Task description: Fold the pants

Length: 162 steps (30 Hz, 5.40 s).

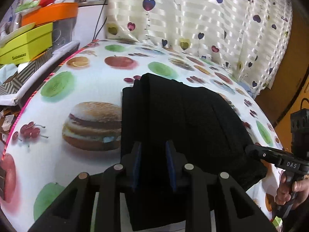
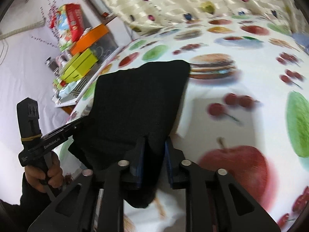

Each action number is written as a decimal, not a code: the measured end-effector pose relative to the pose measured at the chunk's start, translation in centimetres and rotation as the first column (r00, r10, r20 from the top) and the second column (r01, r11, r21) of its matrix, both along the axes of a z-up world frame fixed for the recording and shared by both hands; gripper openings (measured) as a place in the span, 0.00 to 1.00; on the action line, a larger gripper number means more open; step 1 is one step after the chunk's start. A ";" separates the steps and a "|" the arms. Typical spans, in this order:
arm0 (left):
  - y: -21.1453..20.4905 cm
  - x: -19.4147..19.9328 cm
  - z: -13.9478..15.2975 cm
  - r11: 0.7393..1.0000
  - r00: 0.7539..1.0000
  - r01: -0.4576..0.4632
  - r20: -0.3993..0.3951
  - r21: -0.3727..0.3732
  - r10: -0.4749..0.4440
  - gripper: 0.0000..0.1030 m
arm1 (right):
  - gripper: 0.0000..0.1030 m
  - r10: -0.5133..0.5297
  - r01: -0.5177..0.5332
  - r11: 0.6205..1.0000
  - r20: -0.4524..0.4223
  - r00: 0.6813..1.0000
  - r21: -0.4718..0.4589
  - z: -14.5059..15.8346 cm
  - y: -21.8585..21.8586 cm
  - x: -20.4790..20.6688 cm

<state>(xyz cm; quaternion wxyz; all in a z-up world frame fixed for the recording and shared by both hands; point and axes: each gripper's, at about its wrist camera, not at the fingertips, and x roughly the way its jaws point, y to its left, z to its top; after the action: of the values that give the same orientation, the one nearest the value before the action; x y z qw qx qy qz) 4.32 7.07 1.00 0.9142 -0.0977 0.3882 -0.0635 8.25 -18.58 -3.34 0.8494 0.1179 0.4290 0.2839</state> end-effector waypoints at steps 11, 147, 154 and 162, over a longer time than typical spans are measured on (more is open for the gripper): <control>-3.1 -3.7 3.4 0.996 0.989 0.079 0.126 0.039 -0.083 0.27 | 0.31 0.124 -0.067 0.969 0.234 0.964 -0.238 2.5 3.8 -4.4; 12.6 13.6 1.3 0.986 0.987 -0.161 0.004 0.034 0.161 0.08 | 0.32 0.056 -0.039 0.986 0.104 0.993 -0.162 4.2 11.7 16.1; 8.5 10.0 2.6 0.996 0.994 -0.073 0.081 0.060 0.068 0.08 | 0.32 0.143 -0.100 0.968 0.178 0.974 -0.230 4.4 13.5 11.5; 7.2 10.5 0.5 0.991 0.998 -0.056 0.030 0.120 0.053 0.09 | 0.35 0.180 -0.121 0.945 0.176 0.968 -0.304 2.8 14.6 11.1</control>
<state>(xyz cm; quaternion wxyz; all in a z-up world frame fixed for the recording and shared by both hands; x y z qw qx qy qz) 14.82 14.26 1.45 0.9250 -0.0519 0.3762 -0.0160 19.35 -3.94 -0.51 0.8721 -0.0711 0.3858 0.2925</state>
